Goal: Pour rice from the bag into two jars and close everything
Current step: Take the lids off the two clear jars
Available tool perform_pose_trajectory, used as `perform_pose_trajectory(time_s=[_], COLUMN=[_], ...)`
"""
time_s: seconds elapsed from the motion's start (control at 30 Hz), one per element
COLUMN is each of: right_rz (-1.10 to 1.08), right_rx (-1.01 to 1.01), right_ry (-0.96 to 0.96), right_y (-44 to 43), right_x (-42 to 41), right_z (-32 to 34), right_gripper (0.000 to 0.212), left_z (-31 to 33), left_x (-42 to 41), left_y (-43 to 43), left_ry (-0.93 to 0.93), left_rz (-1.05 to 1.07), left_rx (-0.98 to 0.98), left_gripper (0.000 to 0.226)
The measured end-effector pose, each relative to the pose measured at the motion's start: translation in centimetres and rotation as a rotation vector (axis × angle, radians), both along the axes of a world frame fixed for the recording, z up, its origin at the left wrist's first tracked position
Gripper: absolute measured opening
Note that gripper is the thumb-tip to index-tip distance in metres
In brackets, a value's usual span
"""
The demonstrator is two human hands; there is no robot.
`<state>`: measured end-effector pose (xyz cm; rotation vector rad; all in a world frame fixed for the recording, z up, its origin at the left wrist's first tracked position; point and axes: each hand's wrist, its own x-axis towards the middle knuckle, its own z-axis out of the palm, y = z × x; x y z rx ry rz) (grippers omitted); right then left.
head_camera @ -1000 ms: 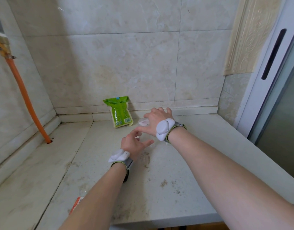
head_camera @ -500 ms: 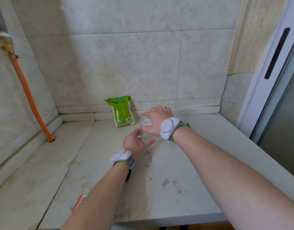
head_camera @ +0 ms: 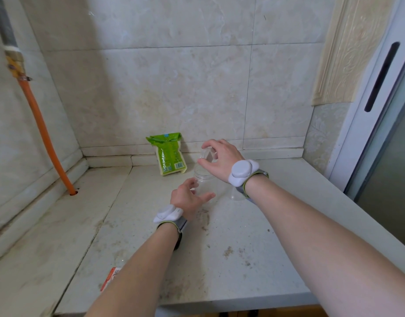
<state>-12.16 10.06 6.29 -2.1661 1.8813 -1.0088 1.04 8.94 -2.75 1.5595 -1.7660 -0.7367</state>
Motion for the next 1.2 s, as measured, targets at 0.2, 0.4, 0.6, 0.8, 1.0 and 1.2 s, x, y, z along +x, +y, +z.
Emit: perform_pose_trajectory(time_s=[0.2,0.4,0.6,0.8,1.0,1.2], right_rz=[0.004,-0.071,-0.063,-0.024,-0.034,-0.009], right_rx=[0.016,0.032,0.091,0.071,0.049,0.047], right_ry=[-0.059,-0.116,-0.086,-0.062,-0.064,-0.05], right_y=[0.4,0.6,0.5,-0.2,-1.7,-2.8], right_x=[0.2,-0.6,-0.8,-0.6,-0.7,-0.3], right_z=[0.8,1.7,1.8,1.5,1.3,1.1], right_gripper=[0.037,0.037,0.031,0.027,0.029,0.043], left_z=[0.3,1.4,3.9,7.0,7.7,8.2], left_x=[0.2,1.1,2.1,0.9,0.6,0.5], left_y=[0.1,0.6,-0.7,-2.9,-4.8,-5.5], left_ry=[0.056,0.129,0.333,0.456,0.564,0.661], left_rz=[-0.057,-0.076,0.07,0.082,0.091,0.127], left_rx=[0.061,0.035,-0.097,-0.074,0.003,0.081], left_gripper=[0.087,0.09,0.053,0.029,0.019,0.021])
